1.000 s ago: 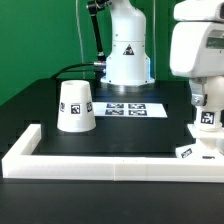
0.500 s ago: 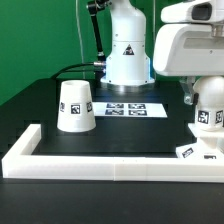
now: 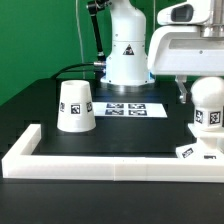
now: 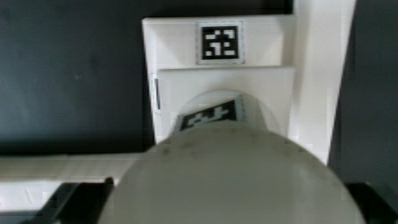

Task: Assemble lamp

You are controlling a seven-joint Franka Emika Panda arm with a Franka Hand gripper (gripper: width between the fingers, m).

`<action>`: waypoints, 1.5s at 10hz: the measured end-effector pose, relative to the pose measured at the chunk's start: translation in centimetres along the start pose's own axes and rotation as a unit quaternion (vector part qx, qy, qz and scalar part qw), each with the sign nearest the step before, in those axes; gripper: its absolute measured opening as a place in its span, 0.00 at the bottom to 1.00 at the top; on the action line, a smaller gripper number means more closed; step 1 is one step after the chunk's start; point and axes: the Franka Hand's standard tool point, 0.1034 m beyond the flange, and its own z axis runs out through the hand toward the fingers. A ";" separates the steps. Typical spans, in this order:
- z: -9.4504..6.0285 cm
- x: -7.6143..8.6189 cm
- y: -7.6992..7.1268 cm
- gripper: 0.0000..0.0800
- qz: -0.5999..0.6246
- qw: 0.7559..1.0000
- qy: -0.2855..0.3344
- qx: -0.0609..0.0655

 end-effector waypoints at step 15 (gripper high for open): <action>0.2 -0.2 -0.3 0.72 0.566 0.823 -0.042 0.029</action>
Offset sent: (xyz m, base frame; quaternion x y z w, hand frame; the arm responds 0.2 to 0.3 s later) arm 0.0000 0.0000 0.0000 0.0000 0.0000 0.1296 0.9916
